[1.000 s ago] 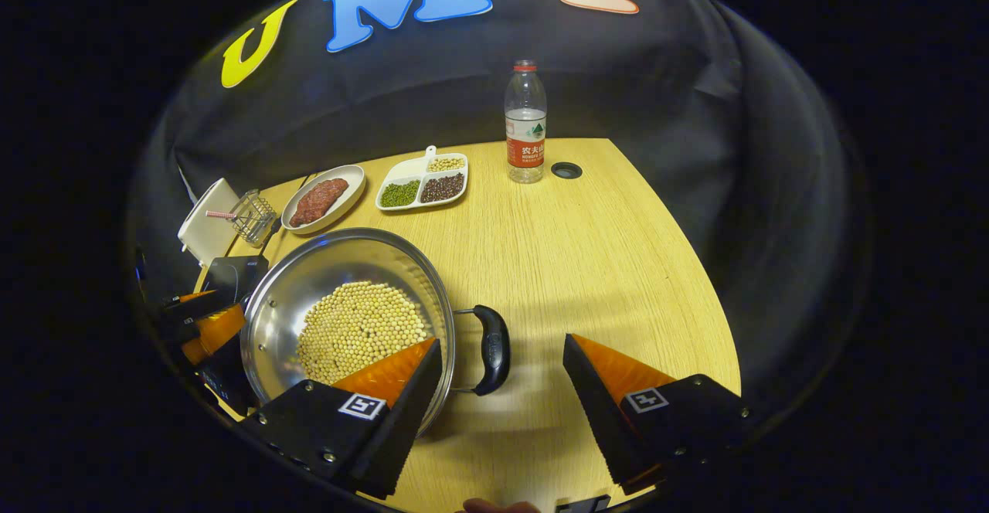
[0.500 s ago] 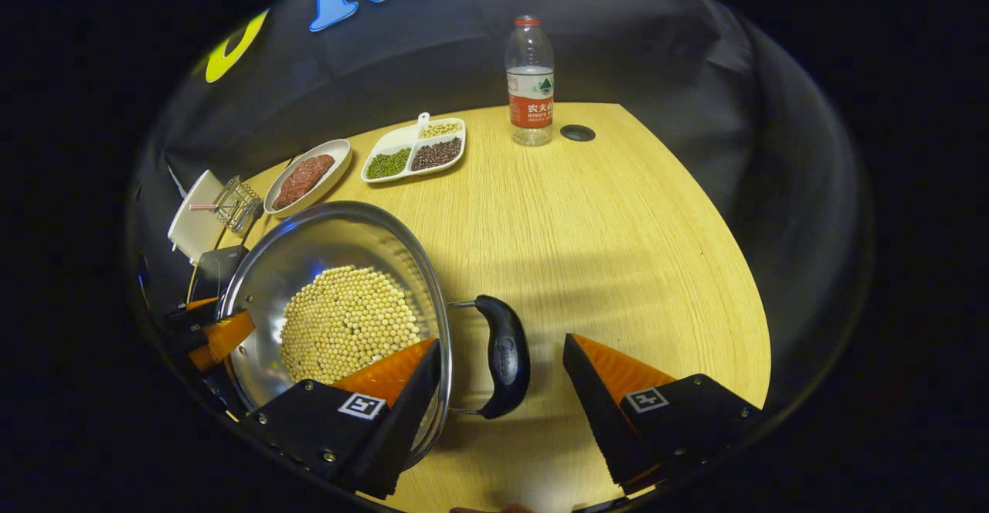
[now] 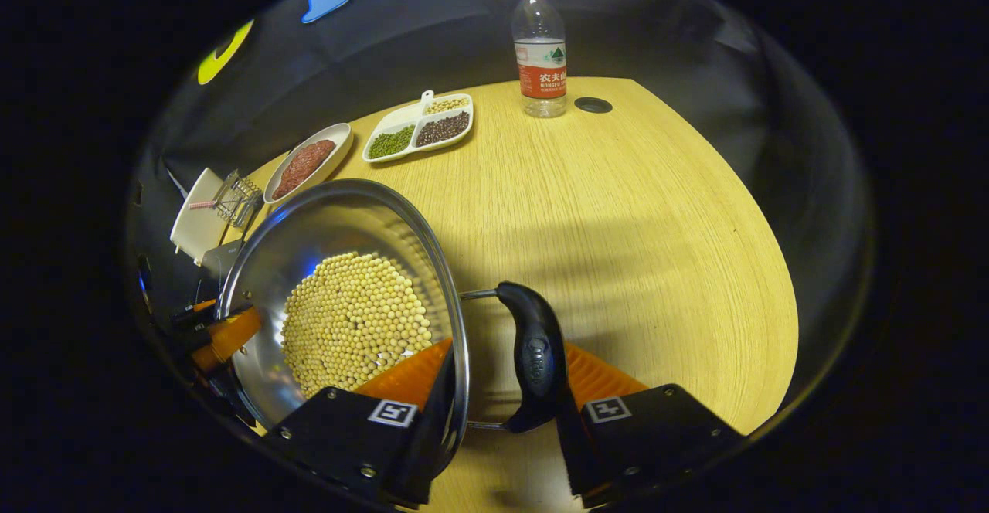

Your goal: First push the handle of the pot to place it horizontally, then grasp the pot with both hands and set it on the induction cooktop.

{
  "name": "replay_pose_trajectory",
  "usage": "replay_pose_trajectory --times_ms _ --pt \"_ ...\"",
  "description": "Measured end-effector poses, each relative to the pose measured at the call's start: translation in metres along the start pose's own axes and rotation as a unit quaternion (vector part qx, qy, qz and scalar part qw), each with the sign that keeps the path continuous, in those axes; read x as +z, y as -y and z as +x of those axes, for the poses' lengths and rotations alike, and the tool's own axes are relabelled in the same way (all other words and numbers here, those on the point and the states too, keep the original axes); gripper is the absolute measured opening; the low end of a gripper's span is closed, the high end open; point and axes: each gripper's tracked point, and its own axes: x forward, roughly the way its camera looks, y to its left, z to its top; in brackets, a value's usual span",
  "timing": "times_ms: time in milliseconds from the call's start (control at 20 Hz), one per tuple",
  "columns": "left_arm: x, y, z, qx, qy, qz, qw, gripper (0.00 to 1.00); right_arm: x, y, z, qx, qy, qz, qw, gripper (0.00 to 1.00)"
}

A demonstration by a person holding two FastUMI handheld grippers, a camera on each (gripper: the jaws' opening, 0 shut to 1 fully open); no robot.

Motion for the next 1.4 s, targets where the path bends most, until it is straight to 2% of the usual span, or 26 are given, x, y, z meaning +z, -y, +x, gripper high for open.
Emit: replay_pose_trajectory --times_ms 50,100,150,200,300,350,500,550,700,750,800,850,950,1000,1150,1200,1250,1350,1400 --pt "0.003 0.0 -0.002 0.0 0.004 -0.003 1.0 0.67 0.004 0.003 -0.003 0.002 -0.002 0.003 1.0 0.62" --pt "-0.001 0.0 0.003 -0.003 -0.003 -0.009 1.0 0.67 0.002 0.001 -0.002 0.001 -0.004 0.01 1.0 0.62" --pt "0.001 0.001 -0.003 -0.005 -0.002 -0.01 1.0 0.65 0.001 -0.001 -0.005 -0.001 -0.006 0.012 1.0 0.57" --pt "0.003 -0.001 -0.001 -0.005 0.0 -0.011 1.0 0.69 0.0 -0.001 -0.006 -0.003 -0.008 0.01 1.0 0.57" --pt "0.005 -0.002 0.0 -0.007 0.003 -0.009 1.0 0.66 -0.001 -0.003 -0.011 -0.004 -0.008 0.011 1.0 0.57" --pt "0.007 -0.002 -0.001 -0.008 0.005 -0.008 1.0 0.7 -0.002 -0.003 -0.015 -0.004 -0.007 0.012 1.0 0.57" --pt "0.01 -0.007 -0.005 -0.009 0.016 -0.011 1.0 0.63 0.001 -0.007 -0.034 -0.006 -0.003 0.01 1.0 0.57" --pt "0.012 -0.009 -0.006 -0.009 0.02 -0.013 1.0 0.66 0.001 -0.011 -0.04 -0.006 0.0 0.009 1.0 0.57" --pt "0.015 -0.015 -0.011 -0.011 0.029 -0.021 0.999 0.66 0.007 -0.025 -0.058 -0.008 0.013 0.004 1.0 0.57" --pt "0.017 -0.02 -0.015 -0.011 0.032 -0.024 0.999 0.69 0.008 -0.03 -0.063 -0.008 0.017 0.002 1.0 0.57" --pt "0.018 -0.023 -0.018 -0.01 0.033 -0.027 0.999 0.63 0.009 -0.037 -0.067 -0.006 0.021 0.001 1.0 0.57" --pt "0.018 -0.026 -0.021 -0.009 0.031 -0.029 0.999 0.69 0.009 -0.044 -0.071 -0.007 0.021 -0.001 1.0 0.57" --pt "0.019 -0.035 -0.026 -0.003 0.033 -0.028 0.999 0.63 0.008 -0.061 -0.076 -0.003 0.023 -0.004 1.0 0.57" --pt "0.018 -0.039 -0.029 0.0 0.035 -0.03 0.999 0.66 0.007 -0.07 -0.079 0.0 0.025 -0.006 1.0 0.57" --pt "0.017 -0.055 -0.04 0.012 0.037 -0.031 0.999 0.66 0.005 -0.102 -0.081 0.011 0.024 -0.006 1.0 0.57" --pt "0.017 -0.061 -0.042 0.016 0.038 -0.031 0.999 0.63 0.004 -0.113 -0.082 0.015 0.024 -0.007 1.0 0.57" --pt "0.016 -0.067 -0.045 0.018 0.037 -0.032 0.999 0.66 0.003 -0.123 -0.082 0.018 0.025 -0.009 0.999 0.57" --pt "0.011 -0.077 -0.049 0.022 0.033 -0.038 0.998 0.66 0.002 -0.144 -0.084 0.023 0.025 -0.013 0.999 0.57" --pt "0.009 -0.081 -0.049 0.024 0.032 -0.04 0.998 0.62 0.001 -0.153 -0.085 0.023 0.024 -0.015 0.999 0.57"
